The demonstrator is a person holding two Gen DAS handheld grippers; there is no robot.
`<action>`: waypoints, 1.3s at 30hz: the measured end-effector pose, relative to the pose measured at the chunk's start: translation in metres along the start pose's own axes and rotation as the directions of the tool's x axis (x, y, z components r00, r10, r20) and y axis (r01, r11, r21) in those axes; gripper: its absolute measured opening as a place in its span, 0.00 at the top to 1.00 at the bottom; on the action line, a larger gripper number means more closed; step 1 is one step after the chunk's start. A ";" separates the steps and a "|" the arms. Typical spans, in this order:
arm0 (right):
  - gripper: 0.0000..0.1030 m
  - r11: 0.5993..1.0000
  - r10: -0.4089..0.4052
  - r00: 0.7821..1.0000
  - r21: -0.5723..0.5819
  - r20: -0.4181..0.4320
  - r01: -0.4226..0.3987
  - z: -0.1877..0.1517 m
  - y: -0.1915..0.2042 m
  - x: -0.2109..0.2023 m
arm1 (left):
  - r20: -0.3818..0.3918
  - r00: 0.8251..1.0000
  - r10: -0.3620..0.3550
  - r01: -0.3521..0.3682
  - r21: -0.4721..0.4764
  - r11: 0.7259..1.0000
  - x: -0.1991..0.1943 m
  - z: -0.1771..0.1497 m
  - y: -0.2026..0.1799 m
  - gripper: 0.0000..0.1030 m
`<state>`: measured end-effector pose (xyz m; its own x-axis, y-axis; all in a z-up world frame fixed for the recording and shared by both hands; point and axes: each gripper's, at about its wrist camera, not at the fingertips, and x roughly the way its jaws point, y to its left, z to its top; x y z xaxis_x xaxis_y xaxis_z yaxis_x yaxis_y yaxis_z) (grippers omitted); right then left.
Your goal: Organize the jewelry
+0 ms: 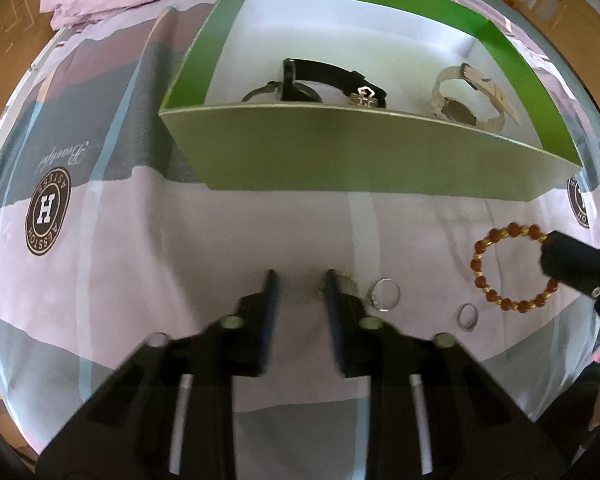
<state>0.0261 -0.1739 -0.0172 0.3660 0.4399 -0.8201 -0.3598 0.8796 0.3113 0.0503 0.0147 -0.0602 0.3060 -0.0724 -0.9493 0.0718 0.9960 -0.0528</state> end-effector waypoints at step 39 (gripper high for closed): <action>0.67 0.972 -0.225 0.973 -0.087 -0.047 0.220 -0.007 0.008 0.027 | 0.010 0.999 0.052 -0.051 -0.059 0.997 0.006 0.008 0.009 0.93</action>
<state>0.0272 -0.1562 -0.0397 0.3965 0.2219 -0.8908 -0.3435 0.9357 0.0802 0.0600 0.0228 -0.0640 0.3190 -0.0211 -0.9475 0.0000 0.9998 -0.0223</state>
